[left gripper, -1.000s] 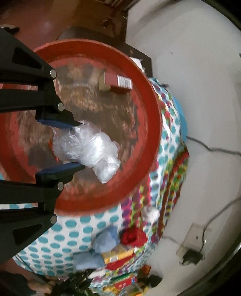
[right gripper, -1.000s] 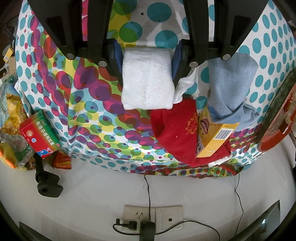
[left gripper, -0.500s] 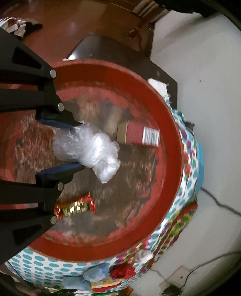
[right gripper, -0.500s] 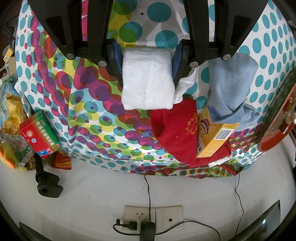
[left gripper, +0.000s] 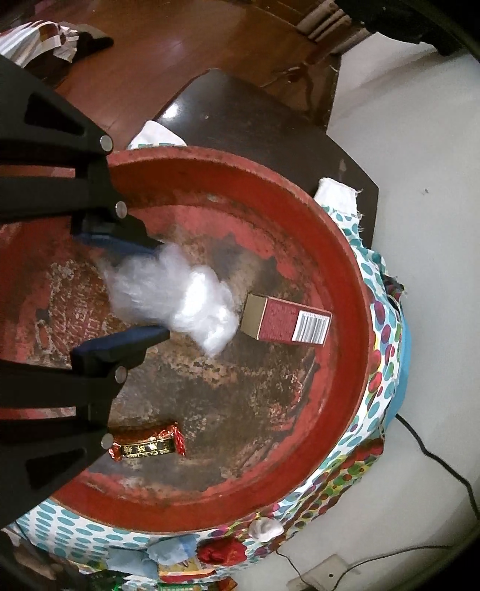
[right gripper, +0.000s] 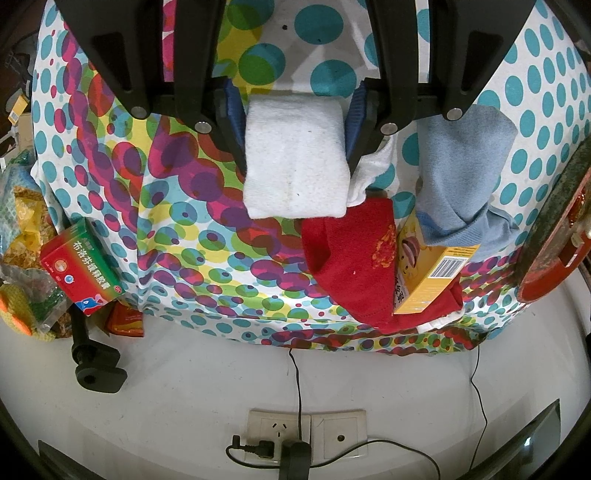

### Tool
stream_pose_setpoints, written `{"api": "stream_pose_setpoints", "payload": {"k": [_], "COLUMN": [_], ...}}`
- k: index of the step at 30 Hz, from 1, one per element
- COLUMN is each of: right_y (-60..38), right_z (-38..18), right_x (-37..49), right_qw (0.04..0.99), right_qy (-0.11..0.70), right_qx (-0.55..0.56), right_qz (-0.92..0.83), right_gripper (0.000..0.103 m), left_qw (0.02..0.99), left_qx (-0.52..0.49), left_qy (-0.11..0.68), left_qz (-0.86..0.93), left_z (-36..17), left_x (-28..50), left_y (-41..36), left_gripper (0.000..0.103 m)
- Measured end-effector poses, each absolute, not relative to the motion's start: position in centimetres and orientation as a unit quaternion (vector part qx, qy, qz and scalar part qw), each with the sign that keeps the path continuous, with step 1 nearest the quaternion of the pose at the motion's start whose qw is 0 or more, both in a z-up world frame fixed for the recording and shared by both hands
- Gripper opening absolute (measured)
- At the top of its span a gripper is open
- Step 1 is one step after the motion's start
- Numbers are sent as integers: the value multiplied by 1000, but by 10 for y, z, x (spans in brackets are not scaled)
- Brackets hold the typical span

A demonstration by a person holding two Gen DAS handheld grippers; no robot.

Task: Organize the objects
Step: 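Carry the plastic bag onto the red tray and open the left tool, then carry the white towel roll onto the red tray and open the right tool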

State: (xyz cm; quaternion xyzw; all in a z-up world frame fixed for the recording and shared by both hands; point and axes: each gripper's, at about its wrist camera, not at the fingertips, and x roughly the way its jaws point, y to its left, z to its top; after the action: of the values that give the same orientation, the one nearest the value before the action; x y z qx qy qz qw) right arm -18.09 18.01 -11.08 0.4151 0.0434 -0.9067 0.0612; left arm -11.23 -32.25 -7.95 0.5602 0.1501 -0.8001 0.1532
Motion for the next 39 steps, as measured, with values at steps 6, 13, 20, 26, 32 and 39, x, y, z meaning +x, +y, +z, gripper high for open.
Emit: {"api": "stream_pose_setpoints", "payload": {"k": [6,13,20,26,32,39], "right_y": [185,188,185,185,188,176], "right_z": [-109,-105,-101,-91,-77,-50], "right_x": [-179,-167,-163,-158,-156,-151], "right_qw": [59,59,53,41,38,59], "right_qy": [30,21,18,6,-5,-19], "right_qx": [411,405,407,396,389,367], "right_qz": [-909,-912,-912,-917,-920,-928], "right_gripper": [53,53,37,35,35,35], "left_qw": [141,122,122,126,118,108], "left_qx": [551,552,557,558,551,546], "left_qy": [144,128,124,129,135,153], "left_qz": [-810,-815,-812,-810,-815,-817], "left_z": [-67,-62,-66,-66,-60,-50], "left_x": [-112,-118,-118,-116,-113,-108], "left_y": [-315,-298,-300,-305,-306,-310], "left_gripper": [42,45,45,45,45,50]}}
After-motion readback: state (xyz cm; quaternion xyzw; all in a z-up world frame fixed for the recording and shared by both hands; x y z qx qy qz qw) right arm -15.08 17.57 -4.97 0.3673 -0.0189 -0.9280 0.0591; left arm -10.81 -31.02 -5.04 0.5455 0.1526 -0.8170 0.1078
